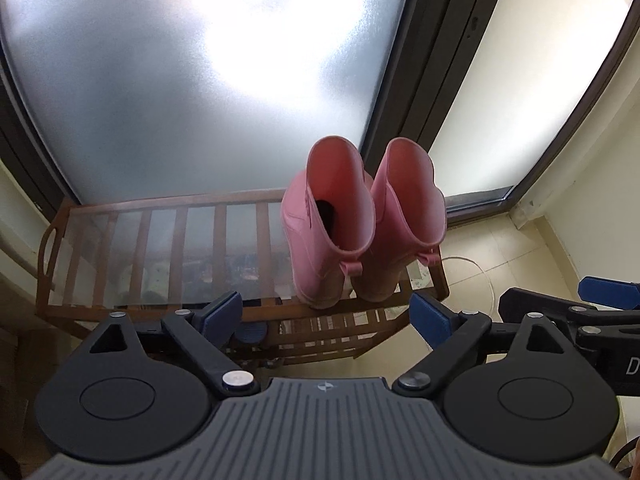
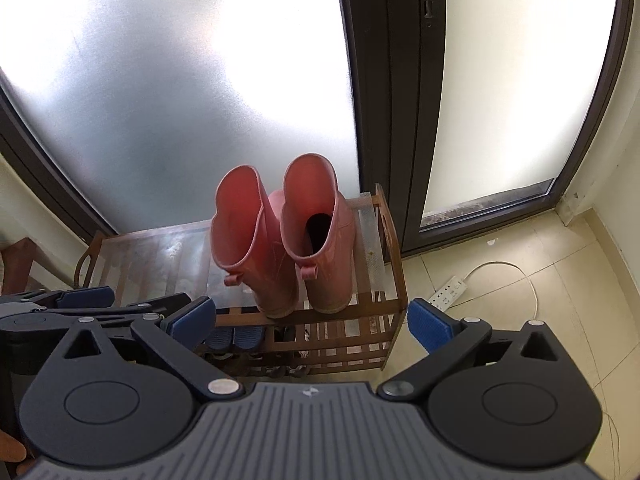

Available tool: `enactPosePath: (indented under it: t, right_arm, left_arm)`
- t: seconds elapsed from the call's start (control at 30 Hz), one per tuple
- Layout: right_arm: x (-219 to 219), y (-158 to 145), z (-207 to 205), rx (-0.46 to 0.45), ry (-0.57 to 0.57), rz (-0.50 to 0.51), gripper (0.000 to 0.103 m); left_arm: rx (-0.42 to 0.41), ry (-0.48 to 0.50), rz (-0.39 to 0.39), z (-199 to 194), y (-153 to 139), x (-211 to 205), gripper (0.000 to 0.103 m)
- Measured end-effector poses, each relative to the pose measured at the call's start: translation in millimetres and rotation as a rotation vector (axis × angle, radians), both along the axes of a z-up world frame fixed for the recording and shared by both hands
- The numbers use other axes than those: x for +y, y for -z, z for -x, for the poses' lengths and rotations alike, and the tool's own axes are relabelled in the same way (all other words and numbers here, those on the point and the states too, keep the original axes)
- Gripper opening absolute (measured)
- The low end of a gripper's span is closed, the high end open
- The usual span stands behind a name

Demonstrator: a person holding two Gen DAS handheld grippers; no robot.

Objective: Organize scattered shoes

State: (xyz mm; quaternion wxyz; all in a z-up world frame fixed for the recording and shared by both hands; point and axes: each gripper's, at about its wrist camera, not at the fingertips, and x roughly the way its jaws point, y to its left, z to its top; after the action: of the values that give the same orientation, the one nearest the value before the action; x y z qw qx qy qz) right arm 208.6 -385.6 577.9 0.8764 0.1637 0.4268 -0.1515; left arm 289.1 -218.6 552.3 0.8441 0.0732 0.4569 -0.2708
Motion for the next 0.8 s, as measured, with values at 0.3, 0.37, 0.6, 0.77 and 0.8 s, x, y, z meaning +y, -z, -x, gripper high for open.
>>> enactPosePath:
  t: [0.3, 0.37, 0.6, 0.77, 0.8]
  right_arm:
    - [33, -12, 70, -0.031, -0.049, 0.021, 0.102]
    - [40, -13, 89, -0.035, -0.053, 0.019, 0.102]
    - [57, -11, 139, -0.028, -0.057, 0.0, 0.102]
    - [69, -11, 172, -0.013, -0.065, -0.011, 0.102]
    - [72, -11, 179, -0.01, -0.067, -0.013, 0.102]
  left_arm:
    - [-0.011, -0.046, -0.003, 68, -8, 31, 0.094]
    - [-0.007, -0.05, -0.009, 81, -8, 37, 0.095]
    - [0.005, -0.065, -0.031, 125, -8, 56, 0.096]
    - [0.014, -0.075, -0.047, 157, -9, 71, 0.096]
    - [0.016, -0.077, -0.05, 163, -9, 73, 0.096]
